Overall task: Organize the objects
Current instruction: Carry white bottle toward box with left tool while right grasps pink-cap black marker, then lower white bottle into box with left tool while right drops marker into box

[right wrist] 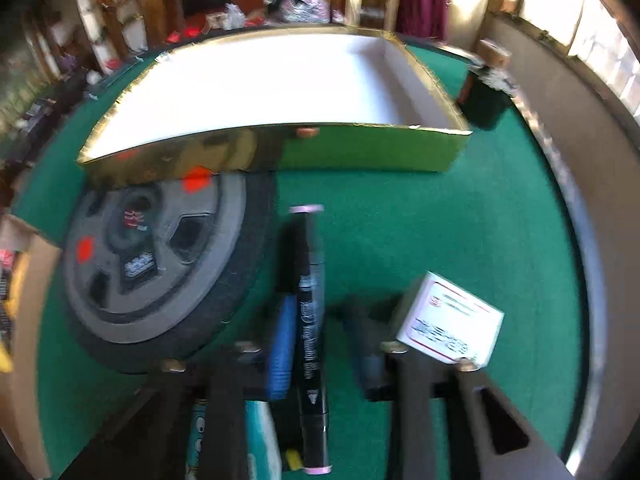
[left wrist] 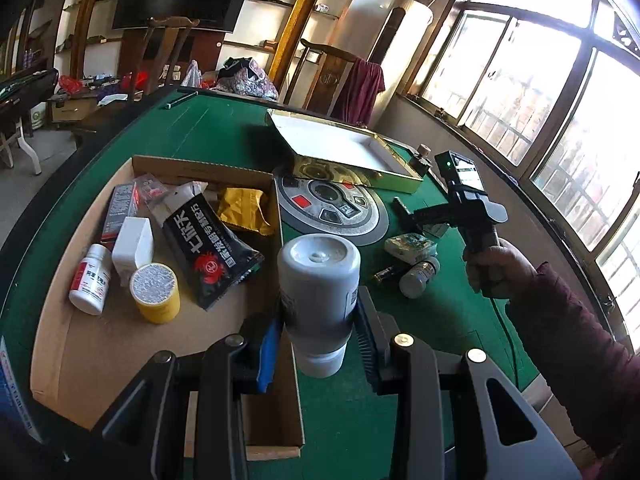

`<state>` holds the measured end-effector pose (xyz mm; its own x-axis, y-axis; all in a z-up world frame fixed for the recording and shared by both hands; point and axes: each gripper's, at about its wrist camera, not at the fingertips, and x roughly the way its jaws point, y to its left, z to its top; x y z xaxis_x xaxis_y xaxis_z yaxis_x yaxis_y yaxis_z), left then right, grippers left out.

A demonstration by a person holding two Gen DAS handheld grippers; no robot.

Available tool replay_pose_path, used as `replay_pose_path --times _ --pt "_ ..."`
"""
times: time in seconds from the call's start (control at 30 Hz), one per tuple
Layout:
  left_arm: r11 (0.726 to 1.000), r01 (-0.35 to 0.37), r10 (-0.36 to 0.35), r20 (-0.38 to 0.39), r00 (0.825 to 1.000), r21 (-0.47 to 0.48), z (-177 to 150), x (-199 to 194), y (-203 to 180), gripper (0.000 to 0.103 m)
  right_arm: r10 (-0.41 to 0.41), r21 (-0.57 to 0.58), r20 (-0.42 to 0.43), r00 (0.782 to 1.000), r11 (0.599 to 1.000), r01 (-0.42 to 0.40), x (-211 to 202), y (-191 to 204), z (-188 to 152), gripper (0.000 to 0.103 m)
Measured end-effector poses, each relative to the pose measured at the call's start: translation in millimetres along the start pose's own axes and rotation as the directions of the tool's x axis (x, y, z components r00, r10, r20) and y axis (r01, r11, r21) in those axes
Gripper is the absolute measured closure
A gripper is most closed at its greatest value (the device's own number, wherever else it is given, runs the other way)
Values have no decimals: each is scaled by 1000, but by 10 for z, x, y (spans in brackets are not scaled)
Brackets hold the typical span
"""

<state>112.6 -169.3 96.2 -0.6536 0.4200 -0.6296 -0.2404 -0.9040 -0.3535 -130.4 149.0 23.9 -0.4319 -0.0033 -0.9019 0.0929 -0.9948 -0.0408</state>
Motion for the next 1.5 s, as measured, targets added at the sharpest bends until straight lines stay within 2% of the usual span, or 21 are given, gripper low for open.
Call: replay_pose_path --times 0.1,0.3,0.57,0.73,0.8,0.97,1.07,1.2,1.33,1.5 --pt "1000 3 -3 -2 1000 -18 4 4 62 70 -20 -20 23 1000 1000 21 -54 56 -71 87" --pt "999 -9 9 19 1000 -36 15 -70 163 70 75 87 145 987 992 -88 -422 -123 -198 87" --pt "997 -30 34 54 998 -73 -19 -227 287 70 149 106 338 929 975 -195 -1232 -119 -291 87" --pt "992 -94 101 92 991 -81 -26 -441 415 70 244 50 380 892 958 -283 -1689 120 -403 87" --pt "988 -119 128 91 988 -95 -46 -509 500 70 293 14 376 879 947 -322 -1791 300 -444 87" --pt "978 -167 175 50 983 -129 -176 -558 716 70 446 -63 327 833 890 -452 -1878 879 -630 86" --pt "974 -175 178 10 984 -142 -272 -522 805 70 519 -91 274 810 852 -515 -1791 1246 -753 86" --pt "970 -190 187 -37 982 -148 -311 -416 902 70 586 -114 180 790 810 -575 -1568 1726 -885 86" --pt "964 -219 209 -80 975 -153 -311 -324 1030 70 613 -127 84 785 788 -602 -1311 2153 -1045 86" --pt "962 -219 202 -114 973 -164 -306 -194 1143 69 598 -139 -6 801 793 -593 -988 2555 -1132 86"
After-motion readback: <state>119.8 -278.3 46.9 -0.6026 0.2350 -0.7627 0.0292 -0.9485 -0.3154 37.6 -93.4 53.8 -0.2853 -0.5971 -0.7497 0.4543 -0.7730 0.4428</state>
